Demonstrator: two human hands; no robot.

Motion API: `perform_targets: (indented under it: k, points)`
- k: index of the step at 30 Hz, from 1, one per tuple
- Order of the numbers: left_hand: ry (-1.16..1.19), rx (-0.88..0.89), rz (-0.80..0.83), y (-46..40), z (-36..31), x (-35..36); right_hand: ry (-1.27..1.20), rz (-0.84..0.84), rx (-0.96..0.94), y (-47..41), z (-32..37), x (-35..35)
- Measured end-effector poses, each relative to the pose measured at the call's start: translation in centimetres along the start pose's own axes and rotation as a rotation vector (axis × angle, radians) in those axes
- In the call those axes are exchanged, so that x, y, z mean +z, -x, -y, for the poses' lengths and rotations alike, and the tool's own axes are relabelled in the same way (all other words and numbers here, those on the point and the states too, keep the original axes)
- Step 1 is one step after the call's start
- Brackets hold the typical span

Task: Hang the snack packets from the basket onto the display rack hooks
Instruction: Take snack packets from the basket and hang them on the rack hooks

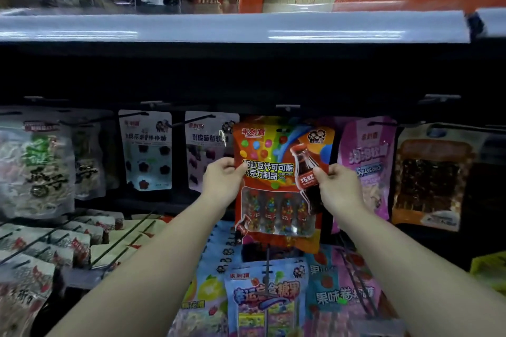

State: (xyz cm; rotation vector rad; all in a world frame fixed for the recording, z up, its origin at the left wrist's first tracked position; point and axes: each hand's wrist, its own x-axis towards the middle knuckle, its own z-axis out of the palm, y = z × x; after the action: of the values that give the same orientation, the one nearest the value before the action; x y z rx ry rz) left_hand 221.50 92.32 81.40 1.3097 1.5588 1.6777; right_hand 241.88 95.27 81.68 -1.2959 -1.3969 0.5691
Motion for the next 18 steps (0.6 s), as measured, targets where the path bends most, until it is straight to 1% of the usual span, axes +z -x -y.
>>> perform_targets:
  k: [2,4,7,9,10,12,15,16,18]
  points:
    - [-0.01,0.013,0.005,-0.1,0.3,0.1,0.037,-0.014,-0.022,0.1,-0.2,0.1]
    - [-0.073,0.05,0.002,0.1,0.8,-0.2,0.058,-0.045,-0.05,0.7,-0.3,0.0]
    - [-0.185,0.135,-0.038,1.5,1.5,-1.4,0.138,-0.167,-0.083,2.4,-0.4,-0.4]
    - [-0.249,0.178,-0.044,3.2,2.2,-2.7,0.293,-0.251,-0.22,4.4,-1.1,-0.8]
    - [-0.317,0.209,-0.029,4.3,2.9,-3.4,0.372,-0.239,-0.301,5.8,-1.6,-0.9]
    - [-0.532,0.324,0.043,6.7,4.9,-4.9,0.538,-0.122,-0.431,9.3,-3.3,-0.8]
    - [-0.915,0.507,0.234,11.3,9.3,-7.1,0.805,0.056,-0.665,15.7,-6.8,0.4]
    - [-1.023,0.526,0.302,12.9,11.1,-7.8,0.857,0.119,-0.726,18.0,-8.2,0.9]
    - [-1.135,0.521,0.422,16.1,15.2,-9.3,0.923,0.269,-0.757,22.9,-11.5,2.2]
